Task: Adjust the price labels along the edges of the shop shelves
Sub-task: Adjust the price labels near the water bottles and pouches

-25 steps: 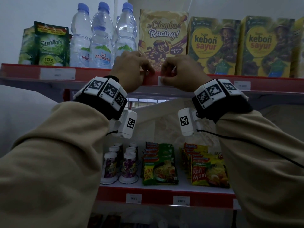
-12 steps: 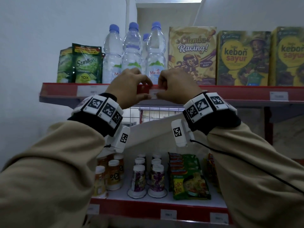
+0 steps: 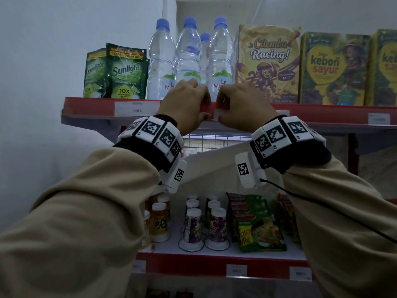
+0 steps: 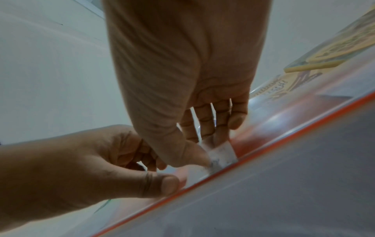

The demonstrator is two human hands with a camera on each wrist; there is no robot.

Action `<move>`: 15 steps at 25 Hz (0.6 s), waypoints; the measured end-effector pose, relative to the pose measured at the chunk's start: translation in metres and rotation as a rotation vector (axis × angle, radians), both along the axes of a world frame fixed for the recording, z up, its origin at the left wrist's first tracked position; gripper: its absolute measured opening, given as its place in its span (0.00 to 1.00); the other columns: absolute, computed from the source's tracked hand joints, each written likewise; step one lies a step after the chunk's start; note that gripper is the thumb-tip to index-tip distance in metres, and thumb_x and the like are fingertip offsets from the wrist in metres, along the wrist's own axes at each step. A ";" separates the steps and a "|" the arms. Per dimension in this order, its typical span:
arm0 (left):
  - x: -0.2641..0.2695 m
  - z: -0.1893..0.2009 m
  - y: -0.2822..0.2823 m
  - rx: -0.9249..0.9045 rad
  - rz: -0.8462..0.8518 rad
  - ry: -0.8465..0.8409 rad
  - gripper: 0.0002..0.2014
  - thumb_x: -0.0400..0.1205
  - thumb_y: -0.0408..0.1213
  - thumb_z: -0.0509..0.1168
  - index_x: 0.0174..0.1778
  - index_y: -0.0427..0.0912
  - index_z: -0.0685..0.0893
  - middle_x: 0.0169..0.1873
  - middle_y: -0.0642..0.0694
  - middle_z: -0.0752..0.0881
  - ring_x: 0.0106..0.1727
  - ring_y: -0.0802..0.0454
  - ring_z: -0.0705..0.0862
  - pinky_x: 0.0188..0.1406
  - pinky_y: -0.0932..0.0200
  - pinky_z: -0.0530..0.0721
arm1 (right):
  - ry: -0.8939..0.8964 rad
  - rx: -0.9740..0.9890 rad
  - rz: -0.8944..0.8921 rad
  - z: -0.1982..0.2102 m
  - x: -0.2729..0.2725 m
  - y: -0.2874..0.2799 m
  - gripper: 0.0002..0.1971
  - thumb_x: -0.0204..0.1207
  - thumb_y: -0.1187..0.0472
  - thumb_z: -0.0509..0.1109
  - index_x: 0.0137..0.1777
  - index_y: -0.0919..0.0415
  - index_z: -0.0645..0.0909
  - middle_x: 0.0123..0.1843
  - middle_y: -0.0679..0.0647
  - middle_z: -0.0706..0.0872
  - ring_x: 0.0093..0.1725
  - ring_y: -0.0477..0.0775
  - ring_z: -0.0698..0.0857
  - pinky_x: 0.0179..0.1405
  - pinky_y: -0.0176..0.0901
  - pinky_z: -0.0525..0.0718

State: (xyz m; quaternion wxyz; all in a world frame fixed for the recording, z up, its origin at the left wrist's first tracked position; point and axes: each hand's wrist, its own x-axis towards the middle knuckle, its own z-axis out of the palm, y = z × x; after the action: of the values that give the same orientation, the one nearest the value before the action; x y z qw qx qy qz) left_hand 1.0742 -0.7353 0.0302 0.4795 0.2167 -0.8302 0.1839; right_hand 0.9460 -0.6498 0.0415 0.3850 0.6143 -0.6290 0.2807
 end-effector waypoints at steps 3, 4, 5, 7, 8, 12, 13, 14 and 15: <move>-0.001 0.001 -0.002 -0.008 0.013 0.010 0.20 0.74 0.47 0.74 0.58 0.44 0.80 0.57 0.42 0.77 0.64 0.43 0.73 0.59 0.50 0.74 | 0.024 0.031 -0.080 -0.001 0.004 0.000 0.13 0.71 0.56 0.70 0.53 0.60 0.82 0.53 0.59 0.82 0.54 0.60 0.79 0.48 0.44 0.74; 0.000 0.001 -0.003 -0.010 0.014 0.021 0.20 0.74 0.48 0.74 0.57 0.44 0.81 0.57 0.42 0.77 0.64 0.44 0.73 0.58 0.51 0.74 | 0.031 0.049 -0.107 0.000 0.006 -0.001 0.14 0.71 0.55 0.70 0.54 0.61 0.81 0.55 0.61 0.81 0.55 0.61 0.78 0.48 0.44 0.72; 0.000 0.000 -0.004 -0.007 0.009 0.034 0.19 0.74 0.48 0.75 0.56 0.44 0.81 0.57 0.43 0.78 0.63 0.44 0.73 0.57 0.52 0.74 | 0.029 0.067 -0.123 0.001 0.008 0.000 0.14 0.72 0.54 0.70 0.54 0.61 0.82 0.55 0.62 0.80 0.55 0.61 0.78 0.49 0.45 0.72; 0.001 0.000 -0.006 -0.002 -0.009 0.055 0.19 0.73 0.48 0.75 0.55 0.45 0.81 0.56 0.43 0.78 0.62 0.45 0.74 0.54 0.54 0.73 | -0.017 0.088 -0.117 0.007 0.011 0.003 0.13 0.72 0.53 0.71 0.51 0.61 0.83 0.52 0.60 0.83 0.51 0.57 0.80 0.48 0.44 0.75; 0.001 0.000 -0.007 -0.002 -0.017 0.060 0.19 0.73 0.48 0.75 0.55 0.45 0.81 0.56 0.43 0.78 0.62 0.45 0.74 0.53 0.56 0.71 | -0.058 0.093 -0.103 0.010 0.011 0.004 0.12 0.72 0.54 0.71 0.49 0.61 0.84 0.50 0.59 0.85 0.49 0.55 0.80 0.46 0.43 0.75; 0.000 -0.001 -0.011 -0.007 -0.056 0.067 0.18 0.73 0.48 0.76 0.54 0.45 0.81 0.53 0.45 0.77 0.61 0.46 0.74 0.52 0.57 0.70 | -0.152 0.116 -0.083 0.017 0.011 0.004 0.07 0.74 0.59 0.69 0.46 0.61 0.86 0.45 0.56 0.84 0.44 0.51 0.80 0.41 0.42 0.74; 0.001 -0.002 -0.012 -0.005 -0.074 0.077 0.18 0.72 0.47 0.76 0.54 0.46 0.81 0.51 0.47 0.76 0.60 0.46 0.74 0.52 0.57 0.70 | -0.179 0.125 -0.069 0.019 0.010 0.005 0.06 0.74 0.60 0.69 0.46 0.60 0.86 0.45 0.54 0.83 0.44 0.50 0.80 0.41 0.41 0.75; 0.001 -0.003 -0.014 0.000 -0.093 0.089 0.18 0.72 0.47 0.76 0.54 0.46 0.82 0.49 0.49 0.74 0.59 0.47 0.74 0.52 0.58 0.70 | -0.207 0.131 -0.043 0.021 0.008 0.006 0.04 0.74 0.61 0.70 0.46 0.59 0.85 0.45 0.53 0.84 0.44 0.48 0.80 0.41 0.39 0.75; 0.002 -0.005 -0.016 0.006 -0.111 0.100 0.18 0.71 0.47 0.77 0.54 0.46 0.82 0.48 0.51 0.73 0.59 0.48 0.74 0.52 0.58 0.71 | -0.236 0.121 -0.001 0.024 0.005 0.007 0.04 0.74 0.62 0.71 0.47 0.59 0.85 0.45 0.52 0.84 0.45 0.48 0.81 0.41 0.37 0.75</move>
State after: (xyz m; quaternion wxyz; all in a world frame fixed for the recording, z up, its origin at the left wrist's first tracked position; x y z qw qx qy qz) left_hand 1.0762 -0.7514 0.0257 0.5293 0.1806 -0.8165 0.1436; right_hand 0.9513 -0.6431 0.0655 0.2708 0.5987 -0.6859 0.3126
